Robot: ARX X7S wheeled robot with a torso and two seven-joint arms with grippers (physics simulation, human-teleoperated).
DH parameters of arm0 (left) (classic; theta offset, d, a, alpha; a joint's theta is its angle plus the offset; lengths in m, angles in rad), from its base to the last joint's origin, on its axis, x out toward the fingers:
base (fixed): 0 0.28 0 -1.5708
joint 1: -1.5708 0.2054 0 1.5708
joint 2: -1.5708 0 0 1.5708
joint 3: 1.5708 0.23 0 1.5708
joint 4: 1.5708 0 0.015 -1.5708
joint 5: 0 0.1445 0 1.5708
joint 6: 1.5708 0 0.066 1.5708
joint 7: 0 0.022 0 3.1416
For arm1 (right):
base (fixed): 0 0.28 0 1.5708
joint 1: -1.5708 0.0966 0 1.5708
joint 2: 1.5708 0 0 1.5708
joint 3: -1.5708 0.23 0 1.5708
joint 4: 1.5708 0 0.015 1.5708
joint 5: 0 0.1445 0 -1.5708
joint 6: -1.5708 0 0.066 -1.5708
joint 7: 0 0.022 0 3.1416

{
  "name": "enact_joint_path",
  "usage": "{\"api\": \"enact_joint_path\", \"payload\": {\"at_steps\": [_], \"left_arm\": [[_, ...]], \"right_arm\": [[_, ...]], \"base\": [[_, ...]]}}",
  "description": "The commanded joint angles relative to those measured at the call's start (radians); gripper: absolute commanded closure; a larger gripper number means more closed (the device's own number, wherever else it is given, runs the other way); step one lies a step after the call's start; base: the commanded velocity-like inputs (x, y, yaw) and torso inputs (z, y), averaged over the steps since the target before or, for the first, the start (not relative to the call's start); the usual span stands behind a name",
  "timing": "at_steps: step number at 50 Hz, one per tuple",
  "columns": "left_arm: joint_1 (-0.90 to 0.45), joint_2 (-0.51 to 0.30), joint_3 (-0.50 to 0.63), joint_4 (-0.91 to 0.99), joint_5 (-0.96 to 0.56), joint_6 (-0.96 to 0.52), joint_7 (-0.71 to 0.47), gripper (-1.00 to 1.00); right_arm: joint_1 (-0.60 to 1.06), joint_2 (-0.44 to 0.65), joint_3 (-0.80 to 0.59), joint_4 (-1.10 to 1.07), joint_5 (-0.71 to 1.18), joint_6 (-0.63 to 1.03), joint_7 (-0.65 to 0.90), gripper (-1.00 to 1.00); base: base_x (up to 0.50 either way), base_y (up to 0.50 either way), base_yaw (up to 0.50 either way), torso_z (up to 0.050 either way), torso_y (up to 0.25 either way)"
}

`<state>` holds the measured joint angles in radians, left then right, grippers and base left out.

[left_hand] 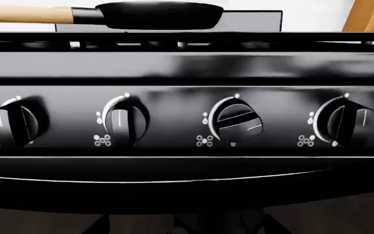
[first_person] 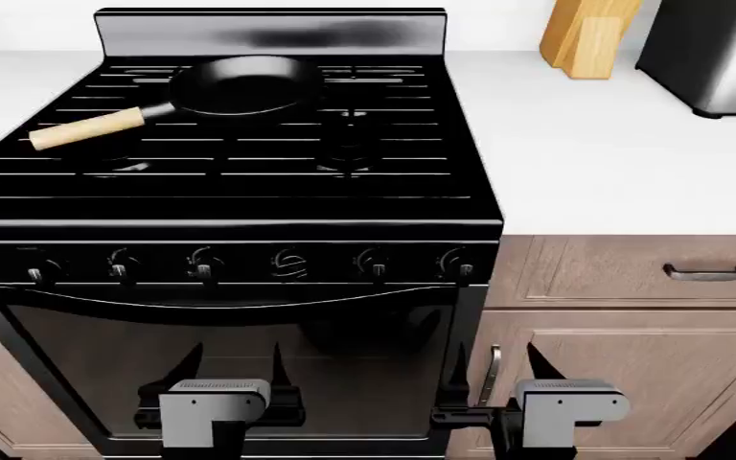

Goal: Turn off the center burner of the stove.

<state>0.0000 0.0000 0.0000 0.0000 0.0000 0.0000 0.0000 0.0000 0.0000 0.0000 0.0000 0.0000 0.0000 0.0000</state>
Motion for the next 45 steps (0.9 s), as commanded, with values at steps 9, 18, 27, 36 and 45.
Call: {"api": "enact_joint_path", "payload": {"at_steps": [9,18,27,36,45], "left_arm": [[-0.001,-0.041,0.051,-0.012,-0.039,0.005,-0.043,-1.0],[-0.002,-0.057,0.069,-0.012,-0.061,0.0,-0.061,-1.0],[-0.002,-0.07,0.087,-0.018,-0.069,-0.003,-0.076,-1.0],[-0.002,-0.081,0.1,-0.021,-0.078,-0.002,-0.09,-1.0],[-0.006,-0.09,0.114,-0.026,-0.085,-0.005,-0.1,-1.0]], "right_arm": [[-0.001,0.041,-0.048,0.006,0.038,0.009,0.056,-1.0],[0.0,0.058,-0.068,0.003,0.052,0.01,0.076,-1.0],[0.002,0.071,-0.084,0.006,0.063,0.011,0.09,-1.0],[0.005,0.081,-0.096,0.01,0.074,0.008,0.102,-1.0],[0.008,0.089,-0.106,0.015,0.086,0.004,0.113,-1.0]], "base": [[0.0,0.0,0.0,0.0,0.0],[0.0,0.04,0.0,0.0,0.0],[0.0,0.11,0.0,0.0,0.0],[0.0,0.12,0.0,0.0,0.0],[0.0,0.12,0.0,0.0,0.0]]}}
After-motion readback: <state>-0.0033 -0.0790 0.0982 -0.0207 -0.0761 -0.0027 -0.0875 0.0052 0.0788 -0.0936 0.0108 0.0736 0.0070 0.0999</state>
